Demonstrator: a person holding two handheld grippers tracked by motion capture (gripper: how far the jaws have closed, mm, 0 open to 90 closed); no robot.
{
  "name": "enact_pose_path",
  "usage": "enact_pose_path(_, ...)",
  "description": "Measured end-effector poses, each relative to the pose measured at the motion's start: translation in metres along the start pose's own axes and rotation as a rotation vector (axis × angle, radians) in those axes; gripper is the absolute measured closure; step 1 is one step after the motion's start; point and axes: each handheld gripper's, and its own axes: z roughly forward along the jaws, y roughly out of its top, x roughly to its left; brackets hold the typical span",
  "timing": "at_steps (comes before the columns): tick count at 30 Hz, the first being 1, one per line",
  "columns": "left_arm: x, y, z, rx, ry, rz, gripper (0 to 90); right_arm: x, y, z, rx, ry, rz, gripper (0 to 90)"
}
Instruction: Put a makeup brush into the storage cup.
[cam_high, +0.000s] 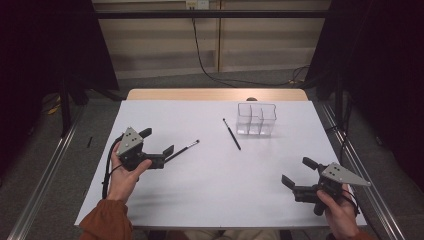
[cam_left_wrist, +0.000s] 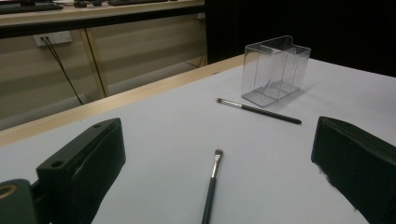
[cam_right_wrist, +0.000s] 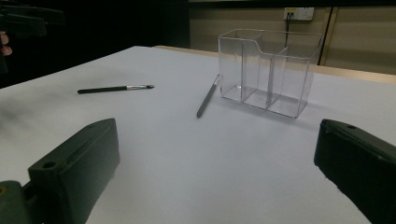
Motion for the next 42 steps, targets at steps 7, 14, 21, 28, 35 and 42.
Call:
enact_pose_path(7,0.004,0.007,0.011,-0.008,-0.009,0.012,2.8,0.0,0.0,0.0,0.0,0.002,0.001,0.0)
enact_pose_path(14,0.008,0.014,0.024,0.009,-0.009,0.023,2.9,0.0,0.001,0.003,0.0,0.006,0.006,0.0)
enact_pose_path(21,0.01,0.024,0.038,0.016,-0.011,0.04,3.7,0.0,0.001,0.005,0.002,0.014,0.002,0.0)
enact_pose_path(28,0.018,0.028,0.053,0.115,-0.021,0.045,3.5,0.0,0.001,0.004,0.001,0.015,0.004,0.0)
enact_pose_path(35,0.021,0.029,0.061,0.192,-0.036,0.048,5.0,0.0,0.001,0.005,0.002,0.015,0.003,0.0)
enact_pose_path(42,0.019,0.036,0.068,0.315,-0.084,0.086,7.6,0.001,0.001,0.005,0.01,0.023,0.001,0.0)
